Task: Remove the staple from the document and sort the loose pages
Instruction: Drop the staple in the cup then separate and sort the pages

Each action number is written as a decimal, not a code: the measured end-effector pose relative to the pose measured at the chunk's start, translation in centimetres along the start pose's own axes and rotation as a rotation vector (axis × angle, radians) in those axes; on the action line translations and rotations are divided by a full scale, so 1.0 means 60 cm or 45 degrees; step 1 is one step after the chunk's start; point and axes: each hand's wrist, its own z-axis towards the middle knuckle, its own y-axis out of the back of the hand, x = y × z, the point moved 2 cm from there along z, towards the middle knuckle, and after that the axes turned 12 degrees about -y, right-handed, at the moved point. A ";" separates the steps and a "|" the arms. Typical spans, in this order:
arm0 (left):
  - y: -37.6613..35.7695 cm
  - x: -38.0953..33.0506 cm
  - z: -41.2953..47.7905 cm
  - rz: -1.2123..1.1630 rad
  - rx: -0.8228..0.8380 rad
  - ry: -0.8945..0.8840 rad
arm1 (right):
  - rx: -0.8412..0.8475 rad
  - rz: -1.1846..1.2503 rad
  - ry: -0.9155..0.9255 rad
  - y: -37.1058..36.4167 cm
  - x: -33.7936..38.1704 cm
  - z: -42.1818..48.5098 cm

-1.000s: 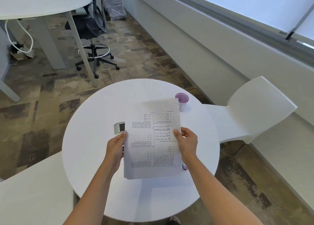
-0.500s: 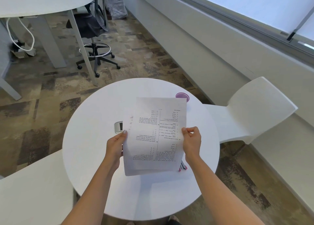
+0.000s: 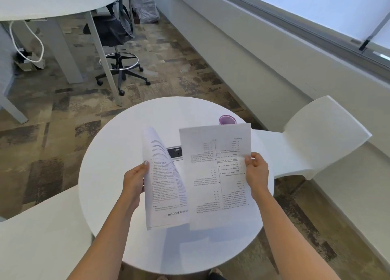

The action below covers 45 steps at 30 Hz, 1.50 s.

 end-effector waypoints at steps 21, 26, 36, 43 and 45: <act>-0.014 -0.021 0.005 0.024 0.120 -0.052 | 0.315 0.064 -0.047 -0.034 0.069 -0.028; -0.019 -0.028 0.006 -0.103 0.181 -0.043 | 0.367 0.343 -0.345 -0.032 0.053 -0.031; -0.014 -0.020 0.022 -0.222 0.149 -0.036 | 0.370 0.380 -0.534 -0.030 0.021 -0.022; 0.001 0.042 0.032 -0.200 -0.026 0.113 | 0.293 0.390 -0.615 -0.027 -0.012 -0.012; 0.005 0.067 0.035 -0.179 -0.083 0.165 | 0.263 0.374 -0.639 -0.027 -0.023 -0.009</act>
